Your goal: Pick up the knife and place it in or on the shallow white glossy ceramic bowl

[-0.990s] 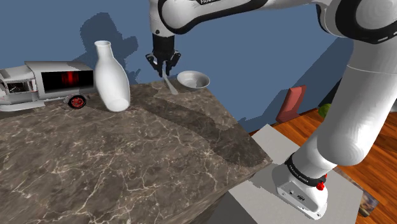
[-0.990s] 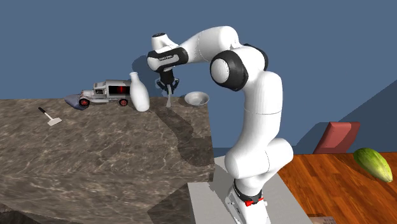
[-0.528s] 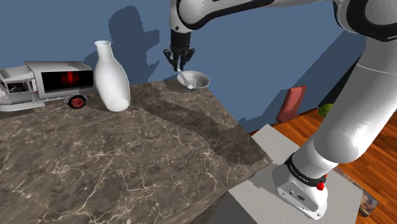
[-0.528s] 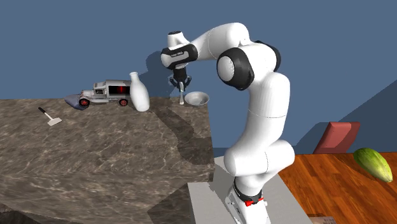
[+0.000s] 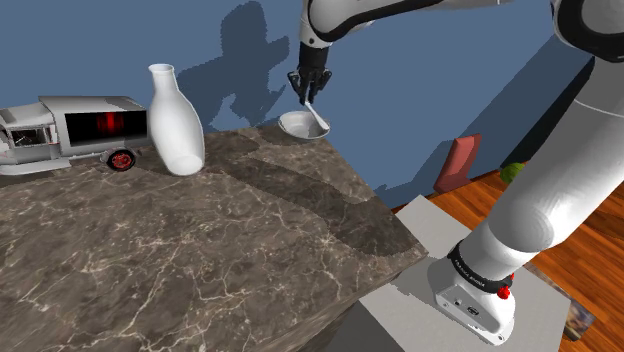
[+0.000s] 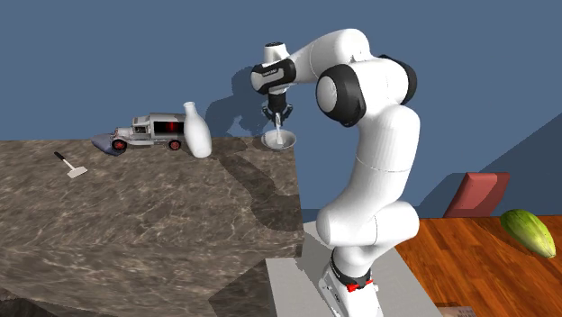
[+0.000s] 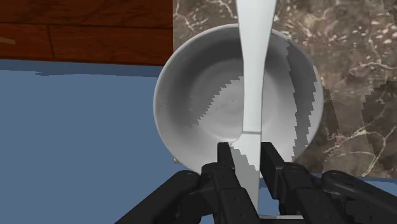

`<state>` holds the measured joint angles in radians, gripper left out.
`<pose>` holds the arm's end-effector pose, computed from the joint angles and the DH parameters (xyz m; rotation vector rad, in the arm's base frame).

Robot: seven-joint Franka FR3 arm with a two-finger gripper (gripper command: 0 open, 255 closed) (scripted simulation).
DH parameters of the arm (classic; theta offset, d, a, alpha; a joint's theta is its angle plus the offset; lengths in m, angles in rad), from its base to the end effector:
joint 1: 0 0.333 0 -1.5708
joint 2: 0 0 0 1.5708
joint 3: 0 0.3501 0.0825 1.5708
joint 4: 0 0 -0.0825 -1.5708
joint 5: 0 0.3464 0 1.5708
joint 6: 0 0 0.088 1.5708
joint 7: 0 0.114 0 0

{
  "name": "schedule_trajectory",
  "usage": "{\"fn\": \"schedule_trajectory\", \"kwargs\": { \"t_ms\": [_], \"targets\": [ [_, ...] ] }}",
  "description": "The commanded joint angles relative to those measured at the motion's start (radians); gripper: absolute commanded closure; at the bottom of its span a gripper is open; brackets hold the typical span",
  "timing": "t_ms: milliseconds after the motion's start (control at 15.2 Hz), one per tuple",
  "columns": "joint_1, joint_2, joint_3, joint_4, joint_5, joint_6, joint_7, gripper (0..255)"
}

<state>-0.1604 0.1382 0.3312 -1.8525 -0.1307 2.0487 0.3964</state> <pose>0.5678 0.0807 0.4980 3.0755 -0.2678 0.1302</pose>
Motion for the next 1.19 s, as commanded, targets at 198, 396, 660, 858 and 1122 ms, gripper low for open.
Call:
{"fn": "schedule_trajectory", "kwargs": {
  "t_ms": [198,396,660,858,1122],
  "targets": [
    [-0.003,0.022,-0.005,-0.031,-0.01,0.052,0.0,255],
    [-0.002,0.035,-0.006,-0.055,-0.018,0.089,0.007,255],
    [0.0,0.057,-0.009,-0.084,-0.03,0.137,0.018,255],
    [0.001,0.071,-0.011,-0.1,-0.039,0.166,0.025,255],
    [0.001,0.071,-0.011,-0.1,-0.039,0.166,0.025,255]
  ]
}}
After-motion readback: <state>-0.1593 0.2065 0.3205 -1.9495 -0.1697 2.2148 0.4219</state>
